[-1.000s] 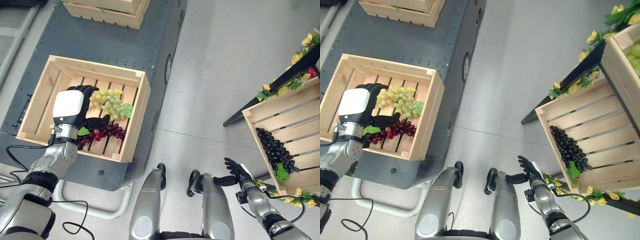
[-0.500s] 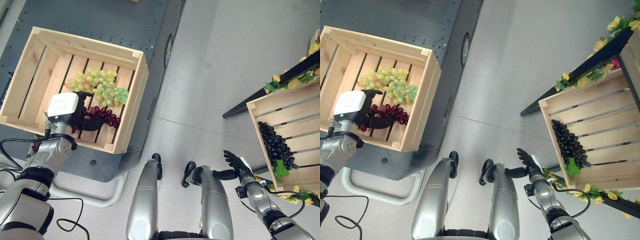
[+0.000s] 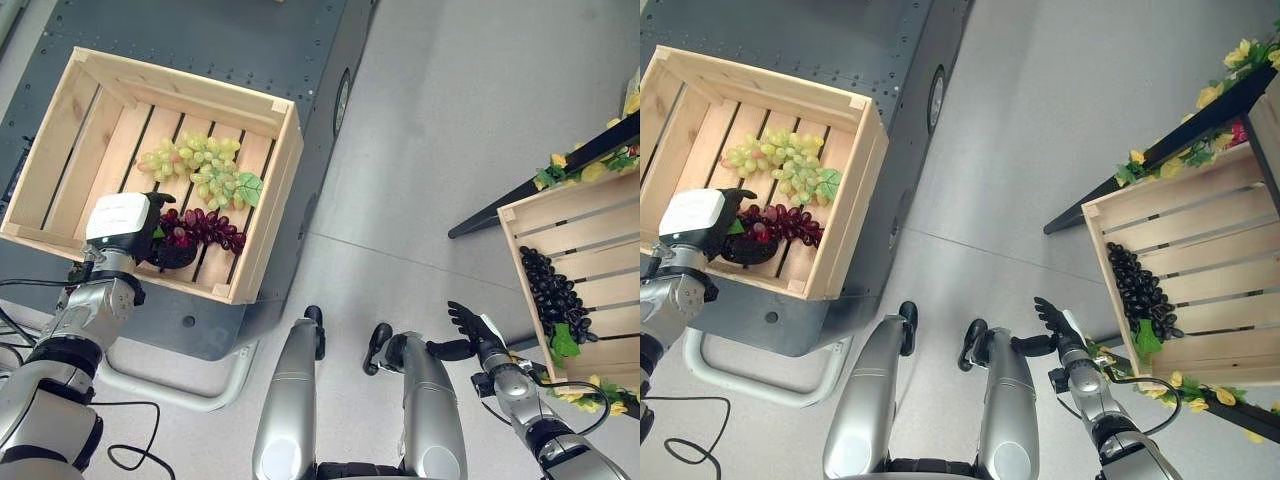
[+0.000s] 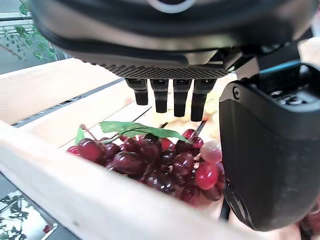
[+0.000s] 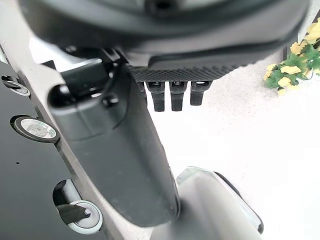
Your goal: Pick up the fruits from the basket on one side to the basket on the other side
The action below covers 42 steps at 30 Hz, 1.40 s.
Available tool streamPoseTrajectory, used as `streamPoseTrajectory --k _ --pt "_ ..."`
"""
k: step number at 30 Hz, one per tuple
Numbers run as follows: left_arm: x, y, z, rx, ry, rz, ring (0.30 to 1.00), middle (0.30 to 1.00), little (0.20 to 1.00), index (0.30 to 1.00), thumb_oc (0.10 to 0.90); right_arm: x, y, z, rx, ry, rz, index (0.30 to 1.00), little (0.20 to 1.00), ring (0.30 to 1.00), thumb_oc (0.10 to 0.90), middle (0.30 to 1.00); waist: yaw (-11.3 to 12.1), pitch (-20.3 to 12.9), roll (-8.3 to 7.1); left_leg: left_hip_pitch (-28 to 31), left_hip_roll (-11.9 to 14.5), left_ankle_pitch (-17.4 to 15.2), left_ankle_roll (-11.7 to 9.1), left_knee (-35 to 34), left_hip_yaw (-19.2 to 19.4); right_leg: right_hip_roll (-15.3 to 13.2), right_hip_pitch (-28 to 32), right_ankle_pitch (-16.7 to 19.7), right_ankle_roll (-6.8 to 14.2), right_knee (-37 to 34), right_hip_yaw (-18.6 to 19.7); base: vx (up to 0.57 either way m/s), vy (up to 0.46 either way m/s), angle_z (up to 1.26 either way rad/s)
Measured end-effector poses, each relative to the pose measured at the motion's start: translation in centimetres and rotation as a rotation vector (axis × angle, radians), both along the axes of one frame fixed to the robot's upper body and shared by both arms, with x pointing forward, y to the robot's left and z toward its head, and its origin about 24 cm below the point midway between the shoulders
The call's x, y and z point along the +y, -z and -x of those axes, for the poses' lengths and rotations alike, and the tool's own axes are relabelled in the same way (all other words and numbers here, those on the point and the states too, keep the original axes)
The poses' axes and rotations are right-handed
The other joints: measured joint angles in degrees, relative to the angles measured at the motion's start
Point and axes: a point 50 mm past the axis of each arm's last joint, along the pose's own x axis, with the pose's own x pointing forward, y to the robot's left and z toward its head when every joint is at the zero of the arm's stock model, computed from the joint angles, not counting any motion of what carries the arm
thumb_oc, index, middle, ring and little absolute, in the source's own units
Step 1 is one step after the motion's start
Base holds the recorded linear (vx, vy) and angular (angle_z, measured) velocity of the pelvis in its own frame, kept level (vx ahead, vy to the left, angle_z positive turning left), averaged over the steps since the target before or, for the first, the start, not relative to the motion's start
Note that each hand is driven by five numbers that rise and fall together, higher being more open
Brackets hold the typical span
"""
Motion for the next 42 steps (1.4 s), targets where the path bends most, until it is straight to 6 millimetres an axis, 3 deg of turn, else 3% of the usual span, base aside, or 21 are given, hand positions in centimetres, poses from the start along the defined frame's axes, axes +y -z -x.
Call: streamPoseTrajectory --k 7,20,29,30,32,42 --pt "-1.4 -1.1 -1.6 0.028 0.047 -0.068 0.9 0.9 0.9 0.9 0.8 0.4 -0.5 -0.9 -0.022 -0.008 -0.013 0.9 0.9 0.9 0.8 0.9 -0.1 0.0 -1.49 -3.9 0.5 0.5 0.1 0.4 0.0 0.0 -3.2 0.1 0.1 -0.1 -0.8 -0.02 -0.003 0.07" --pt "-0.7 -4.7 -2.5 -0.006 0.038 -0.178 0.9 0.9 0.9 0.9 0.8 0.6 -1.4 -2.0 -0.062 0.001 -0.035 0.9 0.9 0.9 0.8 0.9 0.4 0.0 -1.54 -8.7 1.3 1.0 0.0 0.8 -0.1 1.0 -7.9 0.4 0.3 0.0 -0.9 -0.01 0.005 -0.01" --pt "-0.5 -5.9 -2.9 0.029 0.017 -0.238 0.9 0.9 0.9 0.9 0.8 0.6 -2.3 -3.0 -0.103 0.01 -0.054 0.9 0.9 0.9 0.8 0.9 0.4 0.0 -1.53 -9.5 1.3 1.0 0.0 0.7 0.2 1.0 -8.8 0.5 0.3 -0.1 -0.6 0.0 0.0 0.0" --pt "-0.6 -6.1 -3.0 0.036 0.021 -0.247 0.559 0.559 0.559 0.559 0.573 0.7 -2.5 -3.2 -0.113 0.012 -0.059 0.9 0.9 0.9 0.8 0.9 0.5 0.0 -1.52 -9.5 1.3 1.0 0.0 0.6 0.2 0.9 -8.9 0.5 0.3 -0.1 -0.6 0.0 0.0 0.0" --pt "-0.6 -6.3 -3.1 0.042 0.024 -0.257 0.3 0.3 0.3 0.3 0.4 0.7 -2.8 -3.5 -0.121 0.01 -0.058 0.9 0.9 0.9 0.8 0.9 0.5 0.0 -1.52 -9.6 1.3 1.0 0.0 0.5 0.3 0.9 -9.0 0.5 0.3 -0.2 -0.6 0.0 0.0 0.0" --pt "-0.8 -5.9 -2.8 0.084 0.084 -0.286 0.3 0.3 0.3 0.3 0.4 0.6 -2.9 -3.5 -0.133 0.011 -0.059 0.9 0.9 0.9 0.8 0.9 0.2 0.0 -1.52 -8.9 1.3 0.8 0.3 0.6 1.4 1.0 -8.8 1.0 0.6 -0.3 0.5 0.0 -0.004 -0.04"
